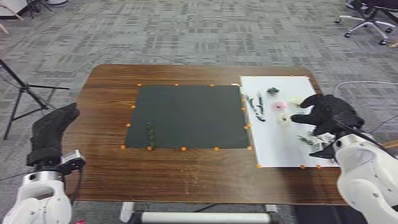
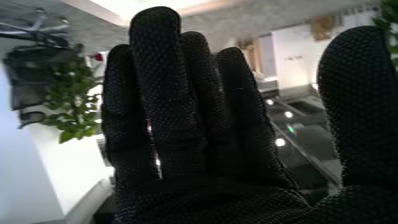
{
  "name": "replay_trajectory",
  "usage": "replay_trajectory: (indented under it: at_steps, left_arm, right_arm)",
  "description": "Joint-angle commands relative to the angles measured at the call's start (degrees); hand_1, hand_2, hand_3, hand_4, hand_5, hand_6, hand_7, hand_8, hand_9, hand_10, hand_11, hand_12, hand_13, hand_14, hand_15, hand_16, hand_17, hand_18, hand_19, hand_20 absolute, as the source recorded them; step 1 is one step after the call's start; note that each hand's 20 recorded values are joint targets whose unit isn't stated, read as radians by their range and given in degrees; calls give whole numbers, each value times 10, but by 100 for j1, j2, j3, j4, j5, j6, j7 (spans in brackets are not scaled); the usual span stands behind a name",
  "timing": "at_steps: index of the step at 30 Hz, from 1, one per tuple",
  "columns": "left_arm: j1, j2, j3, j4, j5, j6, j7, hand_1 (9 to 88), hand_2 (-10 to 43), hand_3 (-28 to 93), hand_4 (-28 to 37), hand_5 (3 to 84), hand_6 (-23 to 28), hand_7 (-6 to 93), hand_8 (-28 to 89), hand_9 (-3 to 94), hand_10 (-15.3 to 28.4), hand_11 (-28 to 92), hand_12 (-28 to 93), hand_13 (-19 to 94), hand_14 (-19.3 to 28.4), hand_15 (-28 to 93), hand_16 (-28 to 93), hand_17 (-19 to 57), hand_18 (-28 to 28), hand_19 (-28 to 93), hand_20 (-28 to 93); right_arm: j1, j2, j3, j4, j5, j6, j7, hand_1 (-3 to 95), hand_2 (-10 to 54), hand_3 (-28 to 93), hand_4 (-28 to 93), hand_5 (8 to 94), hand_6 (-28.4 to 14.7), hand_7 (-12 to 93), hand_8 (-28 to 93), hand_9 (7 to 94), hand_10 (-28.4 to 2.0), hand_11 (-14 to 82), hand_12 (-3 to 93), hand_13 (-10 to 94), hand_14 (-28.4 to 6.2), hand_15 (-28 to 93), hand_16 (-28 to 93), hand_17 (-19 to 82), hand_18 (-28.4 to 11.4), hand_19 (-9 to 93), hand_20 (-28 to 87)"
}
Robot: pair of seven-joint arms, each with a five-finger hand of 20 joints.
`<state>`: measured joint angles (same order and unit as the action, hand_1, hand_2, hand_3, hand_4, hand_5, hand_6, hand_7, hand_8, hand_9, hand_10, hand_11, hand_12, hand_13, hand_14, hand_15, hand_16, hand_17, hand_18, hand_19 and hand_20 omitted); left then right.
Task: Arrange flowers
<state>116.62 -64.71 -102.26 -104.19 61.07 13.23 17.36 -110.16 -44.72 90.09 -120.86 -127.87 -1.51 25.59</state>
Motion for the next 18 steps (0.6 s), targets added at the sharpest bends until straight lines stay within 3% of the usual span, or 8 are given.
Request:
replay_trajectory:
  at_steps: [1,13,18]
  left_arm:
    - [111,-104,24,-122,32,-61,72,219,3,718,-271,514,32,140,-67,486,136,196,143,372,152,111,39,62,117,88,181]
    - [251,-169,-70,-300,53,-77,107,223,0,719,-265,516,30,143,-69,490,138,199,142,377,152,113,39,64,117,92,181]
    - [336,-202,-93,-373,84,-108,103,223,-1,718,-263,514,31,144,-69,490,137,200,142,377,153,113,39,64,117,91,181]
  right_arm:
    - [-380,-56,346,350,-192,-72,239,372,-95,593,-136,565,-49,162,-26,707,-163,164,207,740,-109,344,300,383,-211,555,407]
    - [-866,-206,649,481,-261,-220,413,376,-95,595,-133,567,-46,168,-28,713,-157,178,212,741,-110,346,302,383,-211,556,407]
    - [-924,-249,566,505,-211,-309,434,409,-95,600,-138,601,-36,186,-32,766,-138,234,226,785,-92,367,308,405,-207,599,425]
